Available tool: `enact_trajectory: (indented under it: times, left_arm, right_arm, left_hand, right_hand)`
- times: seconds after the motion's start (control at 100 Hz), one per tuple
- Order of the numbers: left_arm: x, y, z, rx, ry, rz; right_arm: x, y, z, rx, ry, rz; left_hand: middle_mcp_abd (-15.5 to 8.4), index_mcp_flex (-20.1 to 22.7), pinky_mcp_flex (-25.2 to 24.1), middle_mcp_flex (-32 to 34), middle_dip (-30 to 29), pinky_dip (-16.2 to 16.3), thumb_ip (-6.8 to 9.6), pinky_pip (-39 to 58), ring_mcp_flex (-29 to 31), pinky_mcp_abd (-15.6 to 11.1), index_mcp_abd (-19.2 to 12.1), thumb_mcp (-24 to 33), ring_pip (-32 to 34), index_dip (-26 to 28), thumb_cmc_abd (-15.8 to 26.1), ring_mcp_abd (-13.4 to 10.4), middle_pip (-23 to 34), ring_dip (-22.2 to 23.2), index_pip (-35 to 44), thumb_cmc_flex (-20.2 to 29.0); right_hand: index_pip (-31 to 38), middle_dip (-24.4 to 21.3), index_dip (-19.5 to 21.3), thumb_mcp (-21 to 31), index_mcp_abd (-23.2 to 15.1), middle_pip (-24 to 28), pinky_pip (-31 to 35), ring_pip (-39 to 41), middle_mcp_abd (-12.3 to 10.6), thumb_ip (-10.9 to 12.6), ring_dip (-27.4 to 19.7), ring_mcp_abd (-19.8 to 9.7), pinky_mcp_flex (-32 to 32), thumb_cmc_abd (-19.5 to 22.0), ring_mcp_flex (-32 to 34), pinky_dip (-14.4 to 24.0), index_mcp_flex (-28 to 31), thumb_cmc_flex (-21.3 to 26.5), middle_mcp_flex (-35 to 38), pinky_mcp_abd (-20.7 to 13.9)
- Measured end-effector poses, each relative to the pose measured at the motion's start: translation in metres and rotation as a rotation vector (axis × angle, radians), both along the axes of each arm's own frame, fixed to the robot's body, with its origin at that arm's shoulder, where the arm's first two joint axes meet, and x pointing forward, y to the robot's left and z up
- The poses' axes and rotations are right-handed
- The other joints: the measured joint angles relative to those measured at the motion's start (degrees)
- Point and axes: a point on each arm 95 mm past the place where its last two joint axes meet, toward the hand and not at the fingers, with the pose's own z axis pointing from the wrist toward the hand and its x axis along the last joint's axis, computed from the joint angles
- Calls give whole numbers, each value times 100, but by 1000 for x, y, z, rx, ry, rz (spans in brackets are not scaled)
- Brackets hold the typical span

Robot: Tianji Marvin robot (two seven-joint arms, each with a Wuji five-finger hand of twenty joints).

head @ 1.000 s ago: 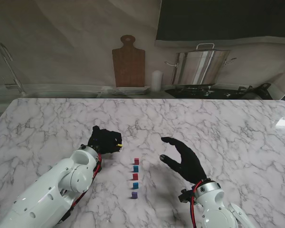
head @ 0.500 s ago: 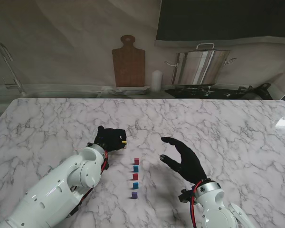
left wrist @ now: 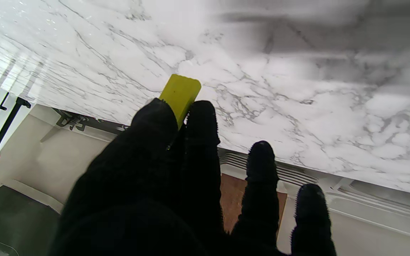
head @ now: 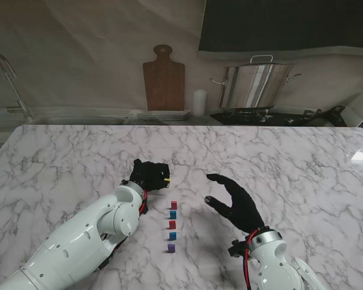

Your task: Arrange dominoes in a row

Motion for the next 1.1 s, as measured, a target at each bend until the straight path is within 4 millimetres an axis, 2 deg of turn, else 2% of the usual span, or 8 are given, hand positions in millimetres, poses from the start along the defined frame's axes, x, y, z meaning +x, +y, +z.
enact_trajectory:
  times: [0.38,1.1]
  left_arm:
    - [0,-15,-12,-1,15,-26]
    - [4,-18,-33,-28,51,-15]
  right_arm:
    - [0,-1,0,1,0,-2]
    - [1,-1,0,0,2,-3]
  left_hand:
    - [3,0,0,10,-133,1,0,104,73,0,0,0,56,-6,0,-26,-145,0,6,2]
    - [3,-2,0,15,-216,1,0,296,85,0,-2,-104,110,-157,71,-95,-290,-5,69,5]
  right_hand:
    - [0,0,0,0,0,0,0,0,0,0,0,0,0,0,0,0,0,0,0,0]
    - [0,0,0,0,0,0,0,0,0,0,0,1,2,0,0,0,0,0,0,0]
